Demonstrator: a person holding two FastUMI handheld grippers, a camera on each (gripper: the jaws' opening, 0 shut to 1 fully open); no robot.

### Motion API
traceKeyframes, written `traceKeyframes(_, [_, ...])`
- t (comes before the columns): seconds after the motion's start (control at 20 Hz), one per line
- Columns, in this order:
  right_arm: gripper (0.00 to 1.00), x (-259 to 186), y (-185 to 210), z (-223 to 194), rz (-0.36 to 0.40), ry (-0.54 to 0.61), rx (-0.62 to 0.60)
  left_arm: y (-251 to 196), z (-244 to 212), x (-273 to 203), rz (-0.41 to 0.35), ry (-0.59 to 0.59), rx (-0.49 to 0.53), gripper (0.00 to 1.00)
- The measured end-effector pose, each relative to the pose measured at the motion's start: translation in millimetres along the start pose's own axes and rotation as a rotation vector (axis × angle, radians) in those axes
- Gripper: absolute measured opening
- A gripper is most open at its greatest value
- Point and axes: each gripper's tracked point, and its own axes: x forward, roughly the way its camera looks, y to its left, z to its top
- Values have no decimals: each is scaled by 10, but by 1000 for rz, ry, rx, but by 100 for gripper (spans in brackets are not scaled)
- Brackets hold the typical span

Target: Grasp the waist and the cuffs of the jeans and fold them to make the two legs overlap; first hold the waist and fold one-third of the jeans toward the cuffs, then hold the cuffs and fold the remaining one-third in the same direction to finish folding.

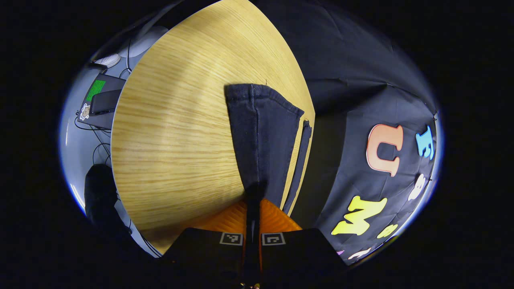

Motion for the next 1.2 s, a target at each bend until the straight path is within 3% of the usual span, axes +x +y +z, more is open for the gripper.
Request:
traceKeyframes(0.15, [1,-16,65,8,-7,-3,-23,-45,5,4,23,0,7,4])
traceKeyframes(0.45, [1,-406,307,152,133,8,107,-558,-21,-36,-27,24,42,3])
traceKeyframes(0.7, [0,-668,1081,436,291,-6,101,-1190,-42,43,-89,55,86,3])
traceKeyframes(0.95, [0,-507,1626,676,361,27,108,-1690,-80,448,-54,117,128,3])
traceKeyframes(1.2, [0,-108,2067,909,366,33,98,-2078,-63,1050,2,179,199,3])
